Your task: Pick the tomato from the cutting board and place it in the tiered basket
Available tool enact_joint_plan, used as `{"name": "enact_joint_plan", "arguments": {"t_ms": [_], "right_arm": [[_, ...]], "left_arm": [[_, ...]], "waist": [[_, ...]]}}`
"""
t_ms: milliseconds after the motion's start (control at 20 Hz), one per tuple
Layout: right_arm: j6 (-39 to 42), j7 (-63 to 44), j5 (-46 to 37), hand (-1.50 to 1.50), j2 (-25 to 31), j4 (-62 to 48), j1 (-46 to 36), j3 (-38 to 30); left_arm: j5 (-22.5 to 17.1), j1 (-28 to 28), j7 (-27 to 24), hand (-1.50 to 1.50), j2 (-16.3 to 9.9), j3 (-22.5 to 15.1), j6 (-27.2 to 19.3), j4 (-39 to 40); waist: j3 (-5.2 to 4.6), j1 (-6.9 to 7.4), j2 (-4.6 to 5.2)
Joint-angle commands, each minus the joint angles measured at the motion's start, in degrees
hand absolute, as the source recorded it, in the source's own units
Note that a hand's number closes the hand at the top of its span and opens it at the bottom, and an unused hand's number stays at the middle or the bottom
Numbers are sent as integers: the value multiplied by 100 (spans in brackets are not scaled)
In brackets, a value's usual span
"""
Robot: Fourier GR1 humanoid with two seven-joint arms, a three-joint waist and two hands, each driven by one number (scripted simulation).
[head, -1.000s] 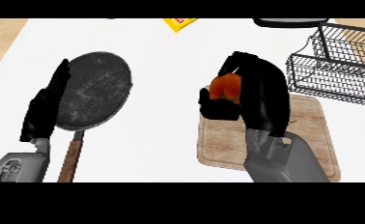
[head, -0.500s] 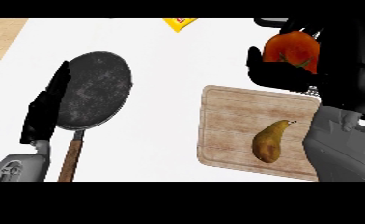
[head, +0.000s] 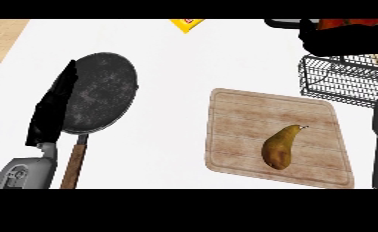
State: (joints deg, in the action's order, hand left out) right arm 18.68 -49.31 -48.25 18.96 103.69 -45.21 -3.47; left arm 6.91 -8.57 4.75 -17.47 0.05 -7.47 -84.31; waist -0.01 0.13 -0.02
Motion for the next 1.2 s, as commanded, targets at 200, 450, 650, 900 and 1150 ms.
{"name": "enact_joint_plan", "arguments": {"t_ms": [200, 450, 650, 900, 1150], "right_arm": [[-398, 994, -844, 150, 975, -1364, 130, -32], [-453, 1511, -1264, 150, 1633, -2057, 230, -29], [-551, 1971, -1151, 150, 1879, -2341, 225, -408], [-748, 2818, -838, 150, 1955, -2816, 520, -654], [-548, 3156, -438, 150, 1867, -3173, 511, -877]], "left_arm": [[46, 141, 115, 0, -67, 49, 112, -251], [155, -65, 53, 0, 125, -8, 14, 14], [40, -208, 54, 0, 55, 229, 194, 209], [62, -65, -271, 0, -15, 371, 298, 323], [191, -277, -197, 0, 146, 329, 201, 473]], "waist": [[3, 84, 23], [1, 39, 24], [0, 5, 8], [1, 4, 7], [0, -13, 6]]}}
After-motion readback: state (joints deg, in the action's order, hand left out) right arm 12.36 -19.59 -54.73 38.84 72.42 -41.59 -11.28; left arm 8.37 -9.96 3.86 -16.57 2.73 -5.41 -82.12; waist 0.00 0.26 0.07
